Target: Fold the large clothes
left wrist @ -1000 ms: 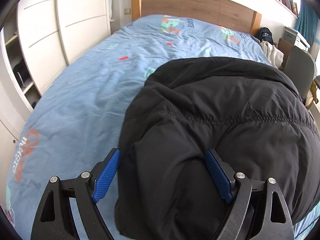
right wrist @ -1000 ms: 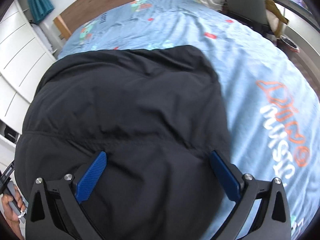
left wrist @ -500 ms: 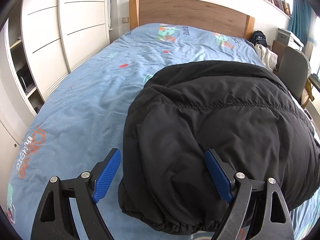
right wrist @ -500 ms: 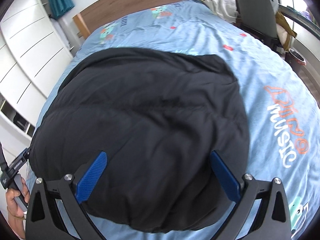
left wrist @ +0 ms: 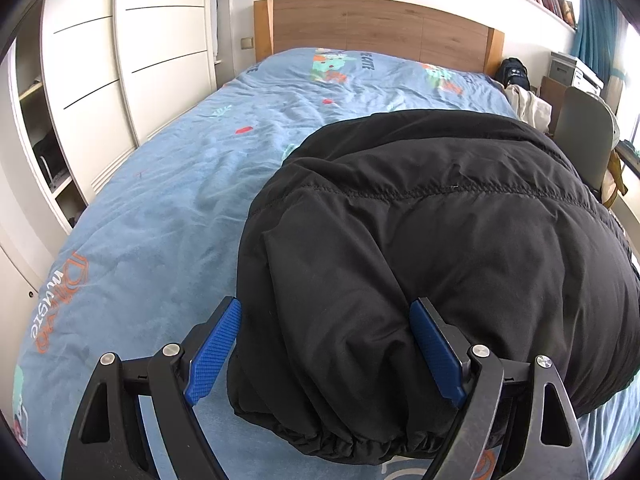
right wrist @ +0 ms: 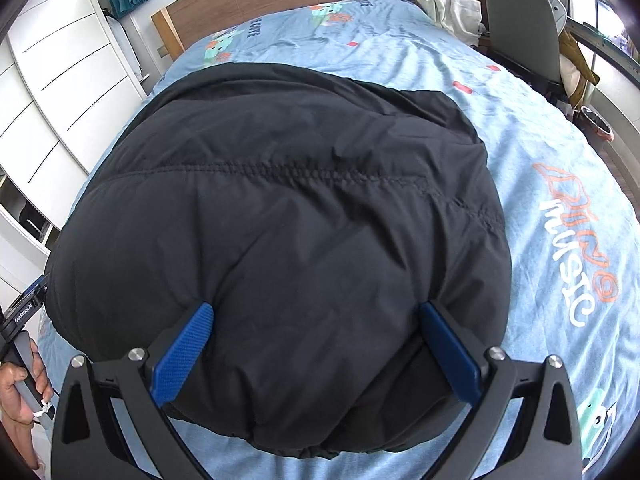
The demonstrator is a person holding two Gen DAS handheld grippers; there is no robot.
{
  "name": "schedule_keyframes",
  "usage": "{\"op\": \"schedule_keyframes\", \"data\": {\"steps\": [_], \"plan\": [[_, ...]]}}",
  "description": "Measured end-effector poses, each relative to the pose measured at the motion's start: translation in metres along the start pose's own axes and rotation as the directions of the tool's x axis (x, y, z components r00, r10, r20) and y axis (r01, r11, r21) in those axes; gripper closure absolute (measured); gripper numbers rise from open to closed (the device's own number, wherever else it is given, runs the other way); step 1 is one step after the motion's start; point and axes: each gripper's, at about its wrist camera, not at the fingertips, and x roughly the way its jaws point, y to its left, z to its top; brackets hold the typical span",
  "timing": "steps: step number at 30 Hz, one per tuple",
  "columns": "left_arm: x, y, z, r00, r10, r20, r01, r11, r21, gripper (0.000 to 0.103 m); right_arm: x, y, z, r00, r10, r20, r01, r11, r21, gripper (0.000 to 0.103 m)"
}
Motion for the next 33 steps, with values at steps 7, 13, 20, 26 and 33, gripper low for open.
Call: {"op": "schedule_keyframes", "data": {"steps": [7, 13, 20, 26, 33], "plan": [[0.000, -0.003, -0.003, 1.000, 0.014, 0.006, -0.015, 1.000, 0.018, 0.018, -0.004, -0.009, -0.005, 1.000, 0.013, 0.008, -0.013, 1.000, 0.010, 0.000], [-0.002, -0.002, -0.005, 1.000, 0.020, 0.002, -0.020, 1.000, 0.020, 0.018, -0.008, -0.014, -0.012, 1.000, 0.008, 0.007, -0.008, 1.000, -0.001, 0.000], [-0.013, -0.002, -0.007, 1.000, 0.019, -0.016, -0.018, 1.000, 0.024, 0.018, -0.019, -0.024, -0.019, 1.000, 0.012, 0.008, -0.012, 1.000, 0.019, 0.000], [-0.029, -0.002, -0.010, 1.000, 0.019, -0.021, -0.018, 0.999, 0.035, 0.018, -0.038, -0.044, -0.028, 1.000, 0.000, 0.005, 0.000, 0.997, 0.074, 0.000], [-0.064, 0.014, -0.013, 0.995, -0.101, -0.012, 0.101, 0.994, -0.038, 0.018, -0.078, -0.069, -0.038, 0.999, 0.015, 0.050, -0.022, 0.988, 0.150, 0.000]]}}
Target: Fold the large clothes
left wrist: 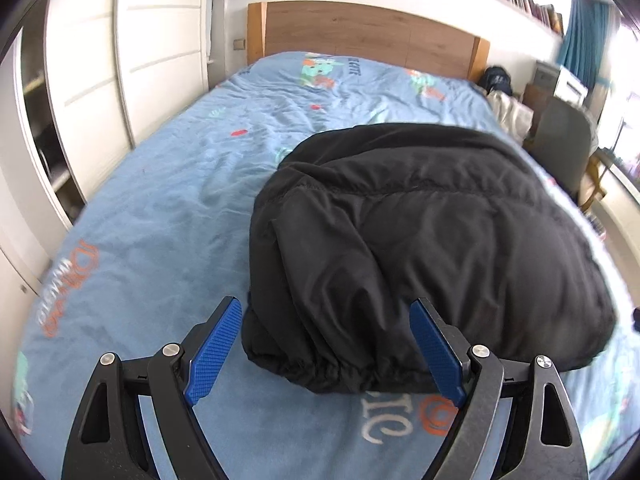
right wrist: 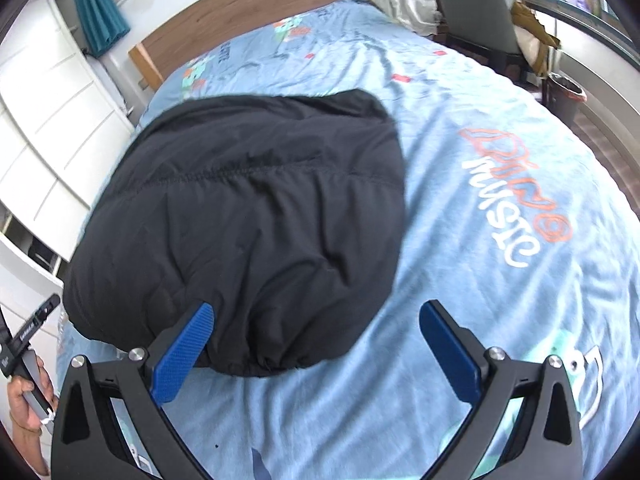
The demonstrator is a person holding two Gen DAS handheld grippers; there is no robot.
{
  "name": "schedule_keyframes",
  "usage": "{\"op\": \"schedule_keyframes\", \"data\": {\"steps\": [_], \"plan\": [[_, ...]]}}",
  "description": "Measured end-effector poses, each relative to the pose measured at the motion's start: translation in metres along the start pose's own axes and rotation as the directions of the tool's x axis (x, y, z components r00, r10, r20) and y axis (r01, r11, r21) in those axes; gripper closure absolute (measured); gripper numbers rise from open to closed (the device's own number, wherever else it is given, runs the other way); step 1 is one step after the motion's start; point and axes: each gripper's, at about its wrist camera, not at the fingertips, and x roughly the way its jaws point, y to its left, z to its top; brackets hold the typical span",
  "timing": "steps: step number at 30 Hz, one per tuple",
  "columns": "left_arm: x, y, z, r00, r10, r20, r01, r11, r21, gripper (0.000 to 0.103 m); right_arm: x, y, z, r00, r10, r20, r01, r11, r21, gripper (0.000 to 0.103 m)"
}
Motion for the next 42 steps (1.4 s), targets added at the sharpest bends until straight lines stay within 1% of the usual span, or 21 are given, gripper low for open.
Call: {"op": "schedule_keyframes", "data": {"steps": [3, 7, 10, 14, 17, 19, 20, 21, 22, 23, 26, 27, 29, 30, 32, 34, 35, 37, 40, 41, 42], "plan": [[-0.003, 0.013, 0.000, 0.996, -0.061, -0.061, 0.059, 0.998, -0.039, 0.014, -0.016, -0.015, -0.001, 0.998, 0.056, 0.022, -0.057, 0.996, 0.061, 0.000], [-0.007, 0.042, 0.002, 0.989, -0.134, -0.056, 0.125, 0.981, -0.152, 0.006, -0.019, -0.042, 0.001, 0.986, 0.165, 0.021, -0.166, 0.968, 0.191, 0.000], [-0.001, 0.064, 0.005, 0.982, -0.182, -0.055, 0.164, 0.956, -0.242, 0.001, -0.008, -0.057, 0.003, 0.977, 0.214, 0.014, -0.210, 0.941, 0.267, 0.000], [0.029, 0.092, 0.012, 0.969, -0.226, -0.096, 0.184, 0.929, -0.322, 0.001, 0.019, -0.069, 0.004, 0.957, 0.290, -0.015, -0.266, 0.897, 0.352, 0.000], [0.057, 0.112, 0.016, 0.949, -0.293, -0.115, 0.225, 0.888, -0.402, 0.001, 0.048, -0.073, 0.007, 0.934, 0.357, -0.031, -0.313, 0.855, 0.413, 0.000], [0.076, 0.122, 0.019, 0.929, -0.355, -0.107, 0.270, 0.846, -0.460, 0.001, 0.066, -0.074, 0.010, 0.922, 0.386, -0.029, -0.335, 0.832, 0.443, 0.000], [0.088, 0.126, 0.021, 0.913, -0.396, -0.100, 0.301, 0.817, -0.492, 0.001, 0.075, -0.074, 0.011, 0.917, 0.397, -0.029, -0.342, 0.822, 0.456, 0.000], [0.097, 0.127, 0.022, 0.902, -0.420, -0.100, 0.318, 0.802, -0.505, 0.001, 0.085, -0.074, 0.013, 0.910, 0.414, -0.031, -0.352, 0.809, 0.471, 0.000], [0.107, 0.126, 0.023, 0.895, -0.433, -0.109, 0.324, 0.797, -0.510, 0.001, 0.094, -0.073, 0.013, 0.901, 0.433, -0.033, -0.365, 0.797, 0.481, 0.000], [0.113, 0.125, 0.023, 0.894, -0.433, -0.118, 0.320, 0.799, -0.509, 0.001, 0.104, -0.072, 0.013, 0.892, 0.451, -0.035, -0.379, 0.786, 0.489, 0.000], [0.141, 0.122, 0.020, 0.875, -0.456, -0.161, 0.322, 0.799, -0.508, 0.001, 0.125, -0.068, 0.014, 0.882, 0.469, -0.048, -0.388, 0.779, 0.493, 0.000], [0.151, 0.120, 0.016, 0.858, -0.483, -0.174, 0.338, 0.786, -0.518, 0.001, 0.134, -0.067, 0.013, 0.879, 0.473, -0.058, -0.387, 0.781, 0.490, 0.000], [0.167, 0.114, 0.009, 0.808, -0.560, -0.183, 0.384, 0.736, -0.557, 0.001, 0.148, -0.062, 0.012, 0.871, 0.486, -0.070, -0.396, 0.779, 0.486, 0.000], [0.176, 0.107, 0.005, 0.772, -0.608, -0.184, 0.412, 0.700, -0.584, 0.001, 0.152, -0.059, 0.010, 0.869, 0.490, -0.071, -0.400, 0.780, 0.481, 0.000], [0.183, 0.095, 0.002, 0.722, -0.675, -0.153, 0.469, 0.640, -0.608, 0.001, 0.161, -0.050, 0.011, 0.867, 0.490, -0.084, -0.403, 0.791, 0.460, 0.000], [0.186, 0.088, 0.001, 0.686, -0.716, -0.130, 0.507, 0.599, -0.619, 0.001, 0.169, -0.039, 0.015, 0.862, 0.498, -0.097, -0.411, 0.798, 0.440, 0.000], [0.187, 0.086, 0.000, 0.677, -0.725, -0.125, 0.515, 0.589, -0.622, 0.001, 0.173, -0.034, 0.018, 0.850, 0.517, -0.102, -0.429, 0.790, 0.438, 0.000], [0.186, 0.084, 0.000, 0.678, -0.724, -0.127, 0.514, 0.590, -0.623, 0.001, 0.178, -0.028, 0.022, 0.835, 0.540, -0.107, -0.449, 0.780, 0.435, 0.000], [0.180, 0.076, 0.002, 0.704, -0.698, -0.135, 0.501, 0.622, -0.601, 0.002, 0.185, -0.025, 0.022, 0.835, 0.540, -0.110, -0.450, 0.783, 0.429, 0.000], [0.177, 0.072, 0.003, 0.713, -0.689, -0.130, 0.500, 0.630, -0.594, 0.005, 0.186, -0.023, 0.021, 0.840, 0.533, -0.107, -0.442, 0.784, 0.435, 0.000], [0.173, 0.070, 0.003, 0.720, -0.685, -0.112, 0.503, 0.625, -0.597, 0.015, 0.187, -0.021, 0.022, 0.843, 0.527, -0.109, -0.435, 0.787, 0.438, 0.000]]}}
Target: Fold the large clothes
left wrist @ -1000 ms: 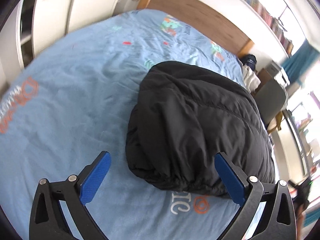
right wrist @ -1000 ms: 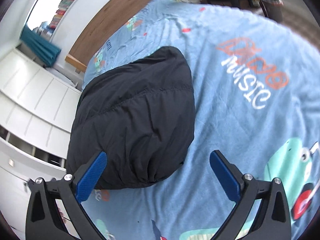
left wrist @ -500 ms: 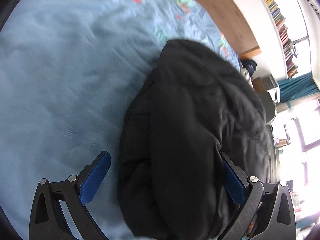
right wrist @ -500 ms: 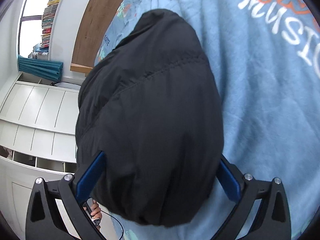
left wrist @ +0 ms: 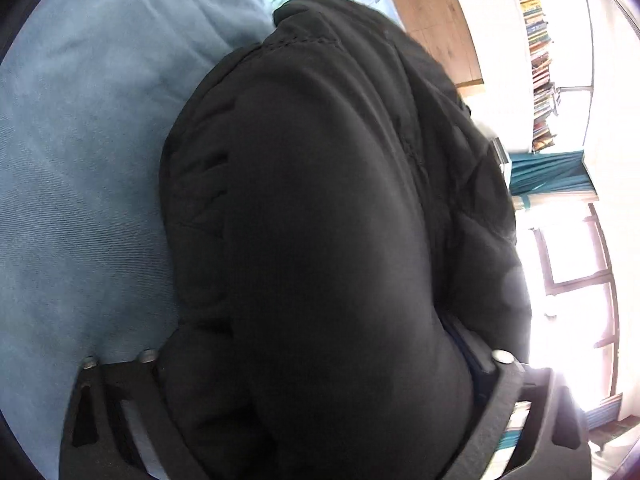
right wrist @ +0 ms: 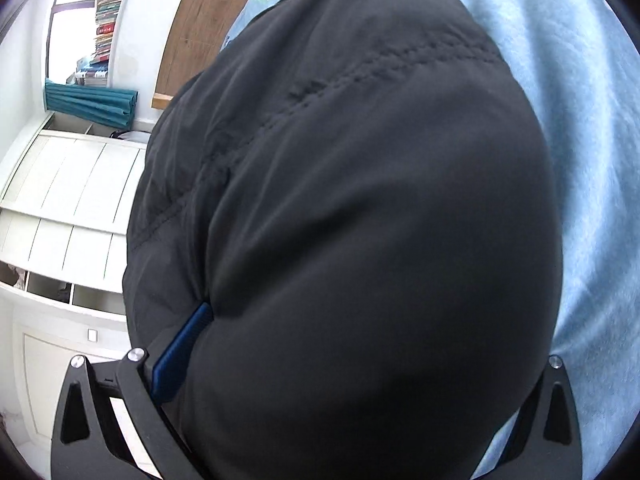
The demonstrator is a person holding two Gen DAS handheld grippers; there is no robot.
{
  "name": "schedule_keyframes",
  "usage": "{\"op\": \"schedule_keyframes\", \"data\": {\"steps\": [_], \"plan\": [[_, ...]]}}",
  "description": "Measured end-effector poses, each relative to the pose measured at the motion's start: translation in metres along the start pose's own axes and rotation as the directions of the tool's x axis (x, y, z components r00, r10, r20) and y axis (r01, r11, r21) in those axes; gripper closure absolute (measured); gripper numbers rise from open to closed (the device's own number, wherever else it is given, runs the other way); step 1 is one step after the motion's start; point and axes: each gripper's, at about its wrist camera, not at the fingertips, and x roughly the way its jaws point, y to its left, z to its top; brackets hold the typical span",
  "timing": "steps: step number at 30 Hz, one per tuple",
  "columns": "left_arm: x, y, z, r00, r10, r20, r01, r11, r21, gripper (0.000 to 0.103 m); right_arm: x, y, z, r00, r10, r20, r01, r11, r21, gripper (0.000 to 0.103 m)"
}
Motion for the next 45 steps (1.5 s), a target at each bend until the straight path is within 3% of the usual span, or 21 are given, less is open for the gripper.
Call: {"op": "schedule_keyframes", "data": {"steps": [1, 4, 7, 8, 10, 13, 17, 21, 24, 27, 32, 35, 37, 39, 43, 45], "plan": [[-0.002, -0.004, -0.002, 1.000, -0.023, 0.018, 0.023, 1.000, -0.006, 0.029, 0.000, 0.002, 0.000, 1.000, -0.008, -0.002, 0.008, 1.000, 0.000, 0.000], [-0.009, -0.023, -0.008, 0.997, -0.054, 0.054, 0.053, 0.998, 0.021, 0.052, 0.004, 0.017, 0.000, 1.000, -0.010, -0.015, 0.010, 1.000, -0.013, 0.003], [-0.018, -0.045, -0.010, 0.996, -0.069, 0.064, 0.064, 0.995, 0.073, 0.064, 0.002, 0.032, 0.002, 0.999, 0.040, -0.013, -0.039, 0.999, 0.010, 0.019], [-0.020, -0.051, -0.009, 0.995, -0.073, 0.067, 0.068, 0.994, 0.083, 0.066, -0.001, 0.035, 0.002, 0.998, 0.058, -0.006, -0.058, 0.998, 0.020, 0.024], [-0.026, -0.067, -0.009, 0.993, -0.087, 0.079, 0.077, 0.990, 0.115, 0.071, -0.006, 0.043, 0.004, 0.996, 0.090, 0.018, -0.090, 0.996, 0.018, 0.043], [-0.036, -0.098, -0.010, 0.990, -0.111, 0.089, 0.094, 0.980, 0.176, 0.075, -0.017, 0.071, 0.009, 0.990, 0.127, 0.059, -0.126, 0.992, -0.025, 0.057], [-0.058, -0.144, -0.011, 0.981, -0.164, 0.108, 0.133, 0.959, 0.251, 0.075, -0.039, 0.121, 0.017, 0.979, 0.178, 0.097, -0.166, 0.978, -0.125, 0.062], [-0.091, -0.181, -0.023, 0.963, -0.236, 0.132, 0.186, 0.932, 0.310, 0.075, -0.076, 0.164, 0.016, 0.950, 0.277, 0.142, -0.245, 0.947, -0.205, 0.065], [-0.114, -0.187, -0.041, 0.953, -0.274, 0.131, 0.216, 0.914, 0.344, 0.075, -0.098, 0.188, 0.001, 0.933, 0.333, 0.139, -0.290, 0.921, -0.259, 0.065], [-0.131, -0.172, -0.072, 0.956, -0.270, 0.114, 0.218, 0.915, 0.338, 0.075, -0.112, 0.184, -0.021, 0.930, 0.351, 0.111, -0.311, 0.911, -0.271, 0.065], [-0.134, -0.120, -0.115, 0.981, -0.180, 0.078, 0.151, 0.948, 0.281, 0.075, -0.124, 0.136, -0.065, 0.948, 0.313, 0.065, -0.292, 0.932, -0.216, 0.065], [-0.130, -0.086, -0.133, 0.997, -0.062, 0.053, 0.049, 0.976, 0.214, 0.074, -0.114, 0.096, -0.089, 0.971, 0.236, 0.041, -0.228, 0.962, -0.149, 0.065], [-0.127, -0.058, -0.139, 0.999, 0.021, 0.042, -0.028, 0.988, 0.154, 0.064, -0.112, 0.074, -0.098, 0.985, 0.171, 0.037, -0.165, 0.978, -0.127, 0.063], [-0.129, -0.041, -0.141, 0.998, 0.058, 0.037, -0.061, 0.994, 0.096, 0.053, -0.113, 0.056, -0.102, 0.994, 0.104, 0.044, -0.099, 0.990, -0.101, 0.059], [-0.155, -0.023, -0.135, 0.994, 0.084, 0.072, -0.086, 0.996, 0.030, 0.039, -0.130, 0.027, -0.104, 0.997, -0.042, 0.061, 0.045, 0.998, -0.053, 0.034], [-0.182, -0.020, -0.135, 0.984, 0.128, 0.123, -0.130, 0.991, 0.010, 0.032, -0.141, 0.015, -0.106, 0.998, -0.026, 0.051, 0.028, 0.999, -0.032, 0.033]]}}
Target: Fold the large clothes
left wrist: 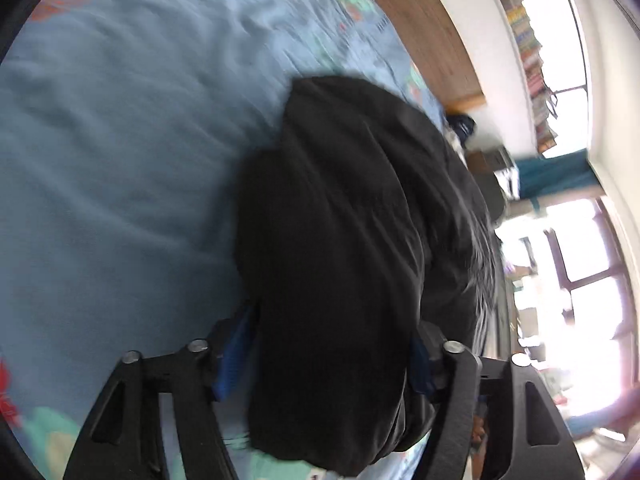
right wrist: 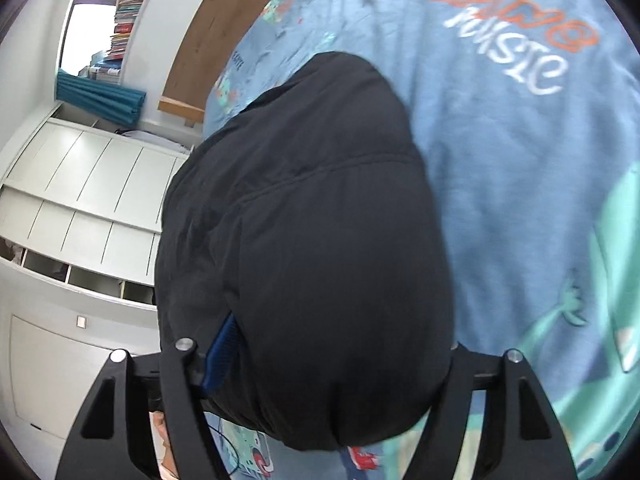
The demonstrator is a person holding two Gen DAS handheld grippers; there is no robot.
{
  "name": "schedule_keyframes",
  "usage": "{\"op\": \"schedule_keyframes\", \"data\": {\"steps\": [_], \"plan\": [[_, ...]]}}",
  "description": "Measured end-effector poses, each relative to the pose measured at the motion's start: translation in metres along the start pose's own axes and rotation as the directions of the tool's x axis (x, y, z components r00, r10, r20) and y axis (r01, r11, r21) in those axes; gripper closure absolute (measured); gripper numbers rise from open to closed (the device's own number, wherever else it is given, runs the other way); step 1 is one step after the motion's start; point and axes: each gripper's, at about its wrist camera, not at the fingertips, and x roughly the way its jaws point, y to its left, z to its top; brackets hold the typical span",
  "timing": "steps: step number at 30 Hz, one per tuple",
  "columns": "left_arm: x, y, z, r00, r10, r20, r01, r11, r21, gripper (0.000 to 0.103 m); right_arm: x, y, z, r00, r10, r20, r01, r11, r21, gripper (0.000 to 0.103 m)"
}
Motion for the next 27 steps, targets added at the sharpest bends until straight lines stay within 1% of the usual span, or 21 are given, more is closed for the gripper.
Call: {"op": "schedule_keyframes", "data": {"steps": [1, 2, 4, 6, 8, 9, 10, 12, 13, 14, 15, 17, 19, 22, 25, 27], "plan": [[-0.009, 0.007, -0.001, 1.000, 0.020, 0.018, -0.019, 1.000, -0.003, 0.031, -0.004, 0.000, 0.001, 1.000, -0.028, 0.008, 0.028, 1.000, -0.002, 0.030], [-0.016, 0.008, 0.001, 0.999, 0.035, 0.031, -0.035, 0.999, -0.009, 0.031, -0.011, 0.000, 0.000, 0.997, -0.076, 0.028, 0.076, 0.997, -0.013, 0.023], [-0.039, 0.010, 0.002, 0.994, 0.078, 0.073, -0.076, 0.997, -0.032, 0.031, -0.028, -0.006, 0.000, 0.992, -0.108, 0.063, 0.107, 0.994, 0.010, 0.021], [-0.064, 0.009, -0.002, 0.988, 0.105, 0.110, -0.101, 0.994, -0.038, 0.031, -0.049, -0.012, -0.002, 0.979, -0.176, 0.104, 0.173, 0.984, 0.033, 0.021], [-0.083, 0.006, -0.009, 0.980, 0.135, 0.143, -0.133, 0.991, -0.025, 0.031, -0.073, -0.014, -0.017, 0.962, -0.233, 0.139, 0.232, 0.972, 0.026, 0.021], [-0.097, -0.004, -0.016, 0.974, 0.156, 0.164, -0.158, 0.987, -0.005, 0.028, -0.080, -0.013, -0.021, 0.959, -0.242, 0.147, 0.242, 0.970, 0.021, 0.021], [-0.099, -0.003, -0.018, 0.970, 0.167, 0.176, -0.171, 0.985, 0.009, 0.024, -0.091, -0.007, -0.028, 0.956, -0.246, 0.158, 0.248, 0.969, 0.008, 0.021], [-0.109, -0.021, -0.029, 0.959, 0.191, 0.208, -0.208, 0.976, 0.060, 0.021, -0.107, 0.005, -0.043, 0.955, -0.243, 0.172, 0.251, 0.968, -0.024, 0.021], [-0.114, -0.032, -0.040, 0.957, 0.189, 0.219, -0.213, 0.973, 0.092, 0.019, -0.115, 0.010, -0.050, 0.955, -0.239, 0.178, 0.250, 0.967, -0.042, 0.021], [-0.116, -0.031, -0.047, 0.958, 0.183, 0.221, -0.211, 0.971, 0.111, 0.018, -0.120, 0.017, -0.062, 0.956, -0.234, 0.177, 0.247, 0.967, -0.060, 0.021], [-0.120, -0.042, -0.062, 0.959, 0.175, 0.225, -0.210, 0.967, 0.141, 0.017, -0.123, 0.025, -0.070, 0.957, -0.232, 0.172, 0.248, 0.966, -0.077, 0.021], [-0.111, -0.050, -0.073, 0.956, 0.183, 0.227, -0.226, 0.958, 0.177, 0.017, -0.125, 0.038, -0.094, 0.958, -0.236, 0.160, 0.256, 0.959, -0.121, 0.021], [-0.109, -0.062, -0.097, 0.948, 0.210, 0.239, -0.262, 0.941, 0.216, 0.017, -0.123, 0.050, -0.118, 0.953, -0.264, 0.149, 0.287, 0.943, -0.167, 0.021], [-0.107, -0.074, -0.136, 0.945, 0.212, 0.247, -0.274, 0.929, 0.250, 0.017, -0.121, 0.069, -0.153, 0.950, -0.271, 0.157, 0.303, 0.924, -0.232, 0.021], [-0.106, -0.084, -0.166, 0.932, 0.229, 0.279, -0.305, 0.914, 0.269, 0.017, -0.118, 0.082, -0.183, 0.947, -0.269, 0.173, 0.309, 0.911, -0.274, 0.021], [-0.108, -0.094, -0.187, 0.918, 0.248, 0.310, -0.339, 0.896, 0.286, 0.017, -0.119, 0.093, -0.206, 0.940, -0.280, 0.197, 0.330, 0.892, -0.310, 0.021]]}}
